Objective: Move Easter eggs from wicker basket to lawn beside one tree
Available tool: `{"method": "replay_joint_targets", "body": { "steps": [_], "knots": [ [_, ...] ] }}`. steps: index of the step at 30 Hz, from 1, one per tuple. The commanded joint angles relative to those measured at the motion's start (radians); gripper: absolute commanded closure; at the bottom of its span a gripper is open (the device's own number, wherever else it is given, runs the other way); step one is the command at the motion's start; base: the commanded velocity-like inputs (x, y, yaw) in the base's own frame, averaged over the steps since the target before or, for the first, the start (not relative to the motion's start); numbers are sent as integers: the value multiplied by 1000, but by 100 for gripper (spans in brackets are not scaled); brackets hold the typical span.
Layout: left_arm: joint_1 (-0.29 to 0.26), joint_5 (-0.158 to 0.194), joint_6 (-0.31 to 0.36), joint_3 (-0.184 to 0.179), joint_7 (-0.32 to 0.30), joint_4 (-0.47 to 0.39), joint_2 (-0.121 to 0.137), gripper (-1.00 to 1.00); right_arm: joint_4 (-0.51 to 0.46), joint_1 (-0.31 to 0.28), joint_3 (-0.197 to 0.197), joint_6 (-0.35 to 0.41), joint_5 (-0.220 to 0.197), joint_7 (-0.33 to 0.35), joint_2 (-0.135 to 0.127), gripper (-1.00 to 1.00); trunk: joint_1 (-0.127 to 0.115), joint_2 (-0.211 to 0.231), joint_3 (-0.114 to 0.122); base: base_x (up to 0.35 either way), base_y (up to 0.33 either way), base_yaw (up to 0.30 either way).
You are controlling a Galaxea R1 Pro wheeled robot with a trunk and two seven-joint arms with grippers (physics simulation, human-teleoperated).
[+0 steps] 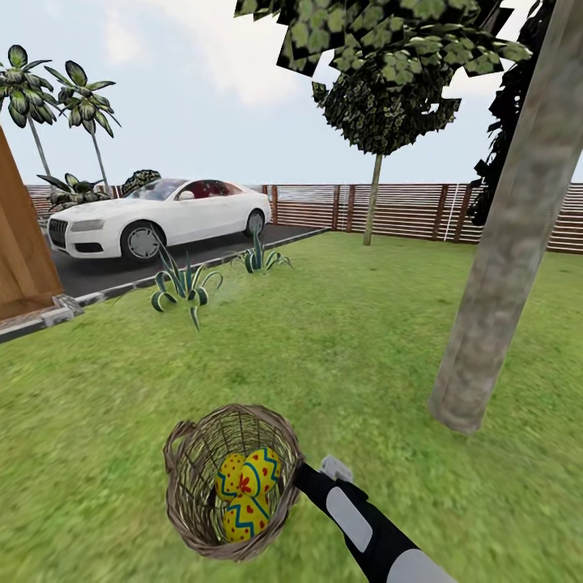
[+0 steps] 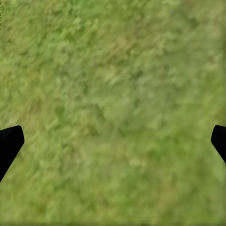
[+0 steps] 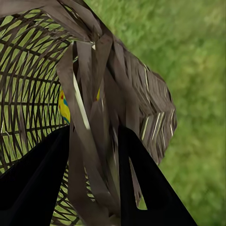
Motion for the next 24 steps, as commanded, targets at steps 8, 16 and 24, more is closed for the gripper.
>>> {"method": "replay_joint_targets", "body": {
  "steps": [8, 16, 24],
  "knots": [
    [-1, 6, -3, 0, -3, -1, 0, -100, -3, -1, -3, 8, -13, -9, 0, 100, 31, -57, -26, 0, 0, 0],
    [-1, 6, -3, 1, -2, -1, 0, -100, 0, -1, -11, 14, -16, -21, 0, 100, 61, -113, -51, 0, 0, 0],
    [-1, 6, -3, 1, -2, -1, 0, -100, 17, -1, -14, 62, -17, -27, 0, 100, 92, -169, -76, 0, 0, 0]
  ]
}}
